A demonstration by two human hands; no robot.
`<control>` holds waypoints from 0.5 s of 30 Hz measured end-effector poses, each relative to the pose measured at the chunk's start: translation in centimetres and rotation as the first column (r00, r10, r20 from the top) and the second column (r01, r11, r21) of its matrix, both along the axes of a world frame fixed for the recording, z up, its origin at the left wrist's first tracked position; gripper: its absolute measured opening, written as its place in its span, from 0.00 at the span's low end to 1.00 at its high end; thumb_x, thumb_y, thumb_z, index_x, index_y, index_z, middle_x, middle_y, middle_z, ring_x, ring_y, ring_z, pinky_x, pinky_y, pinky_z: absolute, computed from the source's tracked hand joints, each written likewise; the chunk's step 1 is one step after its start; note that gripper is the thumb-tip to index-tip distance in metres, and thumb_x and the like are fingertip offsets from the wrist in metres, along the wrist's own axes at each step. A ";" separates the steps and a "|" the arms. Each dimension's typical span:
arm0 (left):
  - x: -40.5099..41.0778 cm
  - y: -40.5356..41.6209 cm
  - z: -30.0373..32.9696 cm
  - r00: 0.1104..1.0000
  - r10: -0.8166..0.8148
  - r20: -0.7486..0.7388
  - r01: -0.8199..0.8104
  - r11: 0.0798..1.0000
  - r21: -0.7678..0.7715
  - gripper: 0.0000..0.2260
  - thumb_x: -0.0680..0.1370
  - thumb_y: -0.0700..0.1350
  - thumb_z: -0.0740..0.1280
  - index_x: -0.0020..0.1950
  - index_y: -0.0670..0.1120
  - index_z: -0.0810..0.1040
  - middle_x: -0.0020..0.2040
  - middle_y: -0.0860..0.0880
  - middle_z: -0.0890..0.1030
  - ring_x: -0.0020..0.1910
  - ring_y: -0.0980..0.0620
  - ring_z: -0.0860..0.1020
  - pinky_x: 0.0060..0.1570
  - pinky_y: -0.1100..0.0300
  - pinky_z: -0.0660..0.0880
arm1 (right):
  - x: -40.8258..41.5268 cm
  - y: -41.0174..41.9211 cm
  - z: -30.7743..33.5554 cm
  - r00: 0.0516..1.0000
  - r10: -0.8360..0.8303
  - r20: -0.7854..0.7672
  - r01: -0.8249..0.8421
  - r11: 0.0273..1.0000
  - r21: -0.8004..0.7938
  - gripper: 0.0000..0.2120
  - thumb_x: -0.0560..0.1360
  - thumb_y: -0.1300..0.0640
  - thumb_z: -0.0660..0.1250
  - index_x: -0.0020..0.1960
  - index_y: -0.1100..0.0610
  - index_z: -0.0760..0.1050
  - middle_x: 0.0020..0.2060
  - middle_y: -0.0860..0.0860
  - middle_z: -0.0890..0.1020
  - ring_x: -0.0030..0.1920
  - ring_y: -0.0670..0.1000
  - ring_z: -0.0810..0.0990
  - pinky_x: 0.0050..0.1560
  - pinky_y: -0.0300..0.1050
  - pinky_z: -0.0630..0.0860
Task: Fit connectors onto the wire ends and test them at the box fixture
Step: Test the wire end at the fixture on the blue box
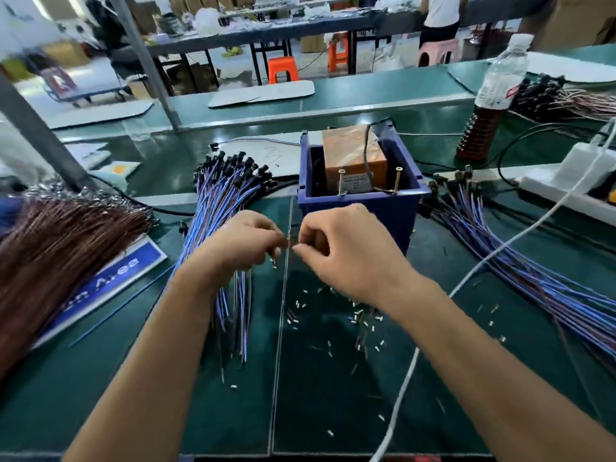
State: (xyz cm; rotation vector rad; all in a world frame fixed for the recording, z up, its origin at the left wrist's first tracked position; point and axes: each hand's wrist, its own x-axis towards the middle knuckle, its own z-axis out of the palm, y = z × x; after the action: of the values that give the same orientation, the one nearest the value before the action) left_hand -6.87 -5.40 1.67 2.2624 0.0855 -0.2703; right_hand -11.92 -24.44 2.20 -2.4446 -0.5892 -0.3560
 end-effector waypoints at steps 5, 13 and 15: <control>4.4 2.5 -2.2 0.823 0.235 0.517 -0.510 0.705 0.493 0.11 0.79 0.44 0.66 0.59 0.43 0.78 0.59 0.37 0.77 0.60 0.34 0.75 0.56 0.46 0.74 | 2.2 6.0 -1.2 0.955 0.144 -0.259 -0.195 0.963 -0.186 0.07 0.77 0.53 0.71 0.53 0.54 0.81 0.48 0.54 0.83 0.49 0.59 0.82 0.49 0.52 0.82; 8.6 3.7 -3.6 0.838 0.133 0.529 -0.473 0.659 0.584 0.09 0.79 0.43 0.68 0.57 0.43 0.81 0.60 0.38 0.75 0.63 0.37 0.71 0.61 0.51 0.70 | 4.3 10.8 -3.4 0.895 0.042 -0.444 -0.162 0.958 -0.237 0.15 0.78 0.60 0.66 0.62 0.61 0.68 0.56 0.62 0.79 0.56 0.66 0.79 0.45 0.50 0.70; 8.5 3.9 -3.4 0.795 0.166 0.584 -0.501 0.722 0.477 0.07 0.79 0.46 0.69 0.53 0.44 0.82 0.56 0.39 0.79 0.60 0.38 0.74 0.61 0.51 0.69 | 4.3 11.0 -3.7 0.903 0.040 -0.429 -0.164 0.952 -0.258 0.17 0.79 0.58 0.67 0.64 0.60 0.67 0.54 0.61 0.80 0.55 0.66 0.80 0.44 0.50 0.71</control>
State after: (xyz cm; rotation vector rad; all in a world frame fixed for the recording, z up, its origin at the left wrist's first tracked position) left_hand 1.64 -1.49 -1.69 2.8185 0.3678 0.6686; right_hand -7.65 -13.48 -1.50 -2.6370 -0.6080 0.3227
